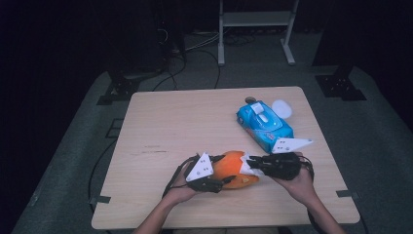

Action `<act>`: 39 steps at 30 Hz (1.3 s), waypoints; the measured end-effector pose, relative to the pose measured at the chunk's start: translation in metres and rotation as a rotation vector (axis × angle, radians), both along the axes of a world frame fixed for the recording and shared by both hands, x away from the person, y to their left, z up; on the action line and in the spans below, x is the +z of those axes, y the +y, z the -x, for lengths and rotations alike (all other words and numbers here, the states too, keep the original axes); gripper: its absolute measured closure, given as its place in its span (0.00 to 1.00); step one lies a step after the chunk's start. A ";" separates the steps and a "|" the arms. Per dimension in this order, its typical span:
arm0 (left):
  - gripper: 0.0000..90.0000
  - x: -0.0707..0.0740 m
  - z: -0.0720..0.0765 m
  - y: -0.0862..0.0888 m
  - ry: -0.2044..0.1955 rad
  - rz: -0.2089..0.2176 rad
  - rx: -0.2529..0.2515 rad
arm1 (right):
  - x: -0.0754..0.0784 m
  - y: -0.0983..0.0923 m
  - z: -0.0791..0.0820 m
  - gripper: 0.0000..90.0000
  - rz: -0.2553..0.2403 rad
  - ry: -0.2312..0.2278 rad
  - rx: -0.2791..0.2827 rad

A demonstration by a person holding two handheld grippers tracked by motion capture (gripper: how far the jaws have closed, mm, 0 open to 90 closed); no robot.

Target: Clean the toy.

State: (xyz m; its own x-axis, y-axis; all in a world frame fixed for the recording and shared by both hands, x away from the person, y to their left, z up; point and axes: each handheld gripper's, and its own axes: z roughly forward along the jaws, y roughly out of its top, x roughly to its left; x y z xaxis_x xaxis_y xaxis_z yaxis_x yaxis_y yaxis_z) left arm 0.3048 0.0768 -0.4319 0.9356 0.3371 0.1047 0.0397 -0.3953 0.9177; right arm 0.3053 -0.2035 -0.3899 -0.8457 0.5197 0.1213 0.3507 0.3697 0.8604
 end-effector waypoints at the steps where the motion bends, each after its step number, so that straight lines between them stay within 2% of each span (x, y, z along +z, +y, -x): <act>1: 0.27 -0.005 -0.004 0.003 0.048 -0.009 -0.007 | -0.006 0.005 -0.002 0.89 0.029 0.014 0.000; 2: 0.21 -0.008 -0.007 0.007 0.090 0.009 -0.010 | -0.014 0.009 -0.004 0.89 0.048 0.020 0.009; 4: 0.15 -0.009 -0.011 0.013 0.174 0.042 0.001 | -0.024 0.012 -0.004 0.89 0.035 0.054 0.024; 6: 0.10 -0.010 -0.013 0.017 0.221 0.040 0.032 | -0.022 0.012 -0.001 0.89 0.048 0.041 0.025; 7: 0.10 -0.012 -0.015 0.017 0.254 0.047 0.037 | -0.022 0.011 0.000 0.89 0.054 0.033 0.023; 8: 0.12 -0.014 -0.015 0.017 0.266 0.050 0.024 | -0.022 0.011 0.002 0.89 0.054 0.032 0.019; 11: 0.21 -0.013 -0.011 0.012 0.218 0.024 0.006 | -0.019 0.015 0.008 0.89 0.067 0.009 0.008; 13: 0.22 -0.012 -0.007 0.006 0.179 -0.001 -0.009 | -0.014 0.024 0.015 0.89 0.083 -0.034 0.017; 15: 0.22 -0.011 -0.003 0.003 0.151 -0.022 -0.019 | -0.011 0.031 0.018 0.89 0.065 -0.055 0.044; 16: 0.22 -0.011 -0.003 0.003 0.139 -0.028 -0.020 | -0.009 0.034 0.019 0.89 0.072 -0.066 0.049; 17: 0.22 -0.011 -0.003 0.005 0.139 -0.027 -0.020 | -0.009 0.035 0.020 0.89 0.092 -0.083 0.044; 19: 0.22 -0.012 -0.006 0.008 0.153 -0.017 -0.012 | -0.008 0.032 0.019 0.89 0.095 -0.086 0.031; 21: 0.15 -0.011 -0.010 0.012 0.186 0.000 0.009 | -0.011 0.024 0.016 0.89 0.127 -0.099 -0.009; 22: 0.12 -0.012 -0.011 0.013 0.205 0.010 0.018 | -0.014 0.018 0.014 0.89 0.126 -0.087 -0.025; 24: 0.12 -0.013 -0.012 0.012 0.240 0.024 0.014 | -0.018 0.007 0.010 0.89 0.092 -0.040 -0.042; 25: 0.15 -0.013 -0.011 0.010 0.235 0.024 0.009 | -0.019 0.005 0.010 0.89 0.097 -0.040 -0.050; 28: 0.22 -0.006 -0.005 0.003 0.177 -0.034 0.008 | -0.015 0.011 0.014 0.89 0.108 -0.068 -0.049; 31: 0.23 -0.003 0.003 -0.004 0.131 -0.067 -0.007 | -0.006 0.027 0.022 0.89 0.085 -0.113 0.012; 32: 0.23 -0.003 0.003 -0.005 0.115 -0.075 -0.012 | -0.003 0.032 0.024 0.89 0.100 -0.128 0.025; 34: 0.20 -0.004 0.001 -0.002 0.125 -0.061 -0.006 | -0.001 0.036 0.025 0.89 0.128 -0.144 0.029; 37: 0.12 -0.009 -0.007 0.005 0.194 -0.014 0.008 | -0.005 0.028 0.021 0.89 0.129 -0.135 0.012; 39: 0.10 -0.014 -0.010 0.008 0.244 0.009 0.007 | -0.007 0.021 0.020 0.89 0.134 -0.125 -0.015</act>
State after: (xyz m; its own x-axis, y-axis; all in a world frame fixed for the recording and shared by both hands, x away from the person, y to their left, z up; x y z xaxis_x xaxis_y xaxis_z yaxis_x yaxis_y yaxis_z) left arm 0.3152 0.0848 -0.4454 0.9305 0.3437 -0.1269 0.2632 -0.3860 0.8842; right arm 0.2850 -0.1827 -0.3966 -0.8418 0.5369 -0.0553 0.2507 0.4797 0.8409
